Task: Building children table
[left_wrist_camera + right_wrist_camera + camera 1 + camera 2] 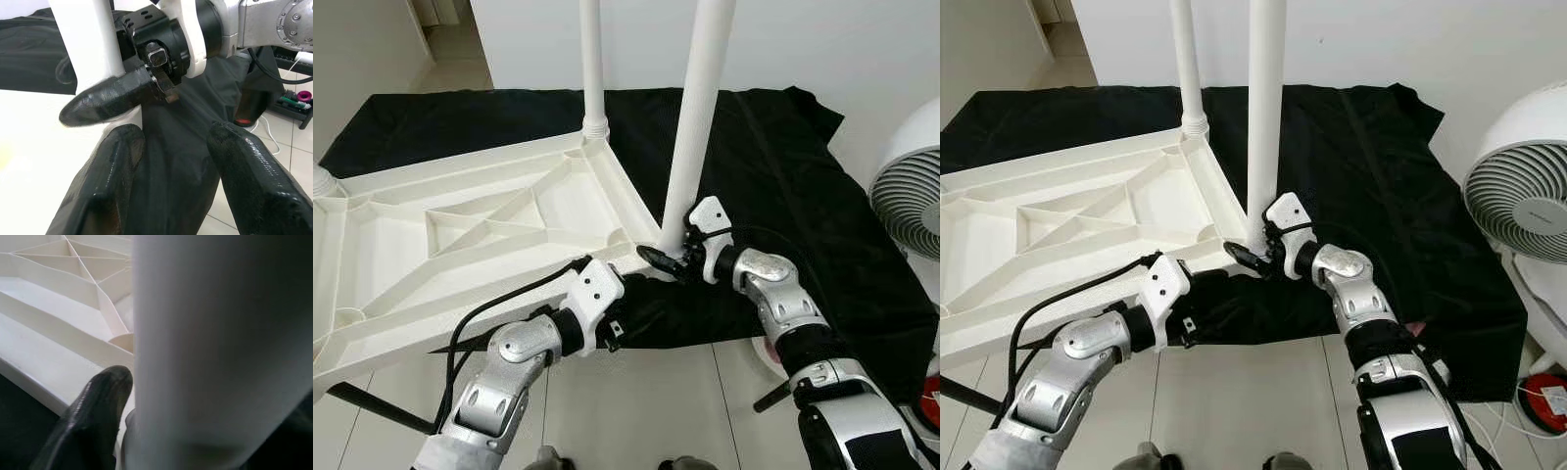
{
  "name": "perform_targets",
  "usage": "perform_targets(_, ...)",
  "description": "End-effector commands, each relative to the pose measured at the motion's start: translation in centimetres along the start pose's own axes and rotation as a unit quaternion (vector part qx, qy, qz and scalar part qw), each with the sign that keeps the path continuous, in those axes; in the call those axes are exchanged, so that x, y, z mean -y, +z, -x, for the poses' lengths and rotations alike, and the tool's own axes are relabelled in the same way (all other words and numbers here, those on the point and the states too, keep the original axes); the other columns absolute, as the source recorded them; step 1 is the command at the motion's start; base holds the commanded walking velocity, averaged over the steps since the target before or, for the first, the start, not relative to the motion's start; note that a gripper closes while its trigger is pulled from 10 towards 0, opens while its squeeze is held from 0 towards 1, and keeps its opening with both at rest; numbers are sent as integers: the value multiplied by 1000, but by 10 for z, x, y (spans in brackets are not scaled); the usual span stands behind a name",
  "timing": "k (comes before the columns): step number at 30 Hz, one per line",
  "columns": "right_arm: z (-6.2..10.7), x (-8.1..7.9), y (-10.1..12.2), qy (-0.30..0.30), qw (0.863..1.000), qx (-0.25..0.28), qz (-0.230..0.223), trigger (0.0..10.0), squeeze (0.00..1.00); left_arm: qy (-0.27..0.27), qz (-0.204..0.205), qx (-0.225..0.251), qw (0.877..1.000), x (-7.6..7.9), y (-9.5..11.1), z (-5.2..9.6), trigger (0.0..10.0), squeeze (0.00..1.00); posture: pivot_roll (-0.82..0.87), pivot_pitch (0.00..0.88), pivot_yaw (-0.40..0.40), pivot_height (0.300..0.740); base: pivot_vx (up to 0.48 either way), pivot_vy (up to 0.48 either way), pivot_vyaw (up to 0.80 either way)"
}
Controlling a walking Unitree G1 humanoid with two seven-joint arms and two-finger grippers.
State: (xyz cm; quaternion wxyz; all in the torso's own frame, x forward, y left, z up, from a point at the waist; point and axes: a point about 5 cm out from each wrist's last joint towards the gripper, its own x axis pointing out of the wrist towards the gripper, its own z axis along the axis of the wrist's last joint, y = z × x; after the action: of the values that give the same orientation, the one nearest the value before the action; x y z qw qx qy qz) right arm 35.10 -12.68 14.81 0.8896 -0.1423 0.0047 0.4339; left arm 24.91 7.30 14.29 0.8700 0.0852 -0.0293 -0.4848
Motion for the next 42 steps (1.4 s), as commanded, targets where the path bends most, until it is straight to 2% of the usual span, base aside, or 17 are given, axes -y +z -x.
perform_targets(1, -5, -5, -1, 22, 1000, -5, 2, 0, 0, 12, -2, -3, 1000, 1, -1, 0, 10000, 0, -53, 59, 45, 740, 0, 0, 0)
perform_targets(7, -2, -5, -7, 30, 1000, -3, -3, 0, 0, 13, -3, -2, 1000, 1, 0, 0, 10000, 0, -59, 61, 47, 740, 0, 0, 0)
perform_targets(8, -1, -4, -9, 25, 1000, -1, -4, 2314, 0, 13, -3, -2, 1000, 1, 0, 0, 10000, 0, -60, 62, 48, 740, 0, 0, 0)
perform_targets(10, -1, -4, -9, 25, 1000, -1, -4, 2314, 0, 13, -3, -2, 1000, 1, 0, 0, 10000, 0, -60, 62, 48, 740, 0, 0, 0)
perform_targets(11, 0, -4, -9, 17, 1000, 2, -7, 10000, 0, 13, -3, -1, 1000, 0, 0, 0, 10000, 0, -61, 62, 49, 740, 0, 0, 0)
perform_targets(15, 1, -2, -11, -10, 1000, 5, -10, 10000, 0, 12, -4, -1, 1000, 0, 1, 0, 10000, 0, -61, 68, 46, 740, 0, 0, 0)
perform_targets(21, 1, -6, -4, -113, 993, 34, -26, 10000, 0, 15, -4, -1, 1000, 0, 1, 2, 10000, 0, -61, 73, 46, 740, 0, 0, 0)
perform_targets(24, 1, -6, -4, -113, 993, 34, -26, 10000, 0, 15, -4, -1, 1000, 0, 1, 2, 10000, 0, -61, 73, 46, 740, 0, 0, 0)
perform_targets(25, -1, -11, -1, -158, 985, 46, -50, 10000, 0, 13, -3, -1, 1000, 1, 1, 1, 10000, 0, -66, 75, 49, 740, 0, 0, 0)
perform_targets(27, -1, -11, -1, -158, 985, 46, -50, 10000, 0, 13, -3, -1, 1000, 1, 1, 1, 10000, 0, -66, 75, 49, 740, 0, 0, 0)
perform_targets(28, -2, -15, -1, -197, 977, 43, -68, 10000, 0, 12, -2, -1, 1000, 2, 1, 1, 10000, 0, -67, 77, 50, 740, 0, 0, 0)
perform_targets(30, -2, -15, -1, -197, 977, 43, -68, 10000, 0, 12, -2, -1, 1000, 2, 1, 1, 10000, 0, -67, 77, 50, 740, 0, 0, 0)
perform_targets(31, -5, -24, -1, -261, 960, 37, -95, 10000, 0, 10, -1, 0, 1000, 2, 1, 0, 10000, 0, -68, 78, 51, 740, 0, 0, 0)
perform_targets(32, -6, -28, -1, -280, 954, 37, -102, 10000, 0, 10, 0, 0, 1000, 3, 1, 0, 10000, 0, -68, 78, 51, 740, 0, 0, 0)
perform_targets(36, -9, -38, 1, -309, 944, 36, -112, 10000, 0, 9, 0, 0, 1000, 3, 1, 0, 10000, 0, -68, 78, 51, 740, 0, 0, 0)
perform_targets(38, -12, -47, 5, -338, 933, 41, -117, 10000, 0, 10, 0, 1, 1000, 3, 1, -1, 10000, 0, -61, 73, 37, 740, 0, 0, 0)
perform_targets(42, -14, -52, 10, -351, 927, 48, -123, 10000, 0, 13, 0, 1, 1000, 3, 1, -1, 10000, 0, -61, 73, 37, 740, 0, 0, 0)
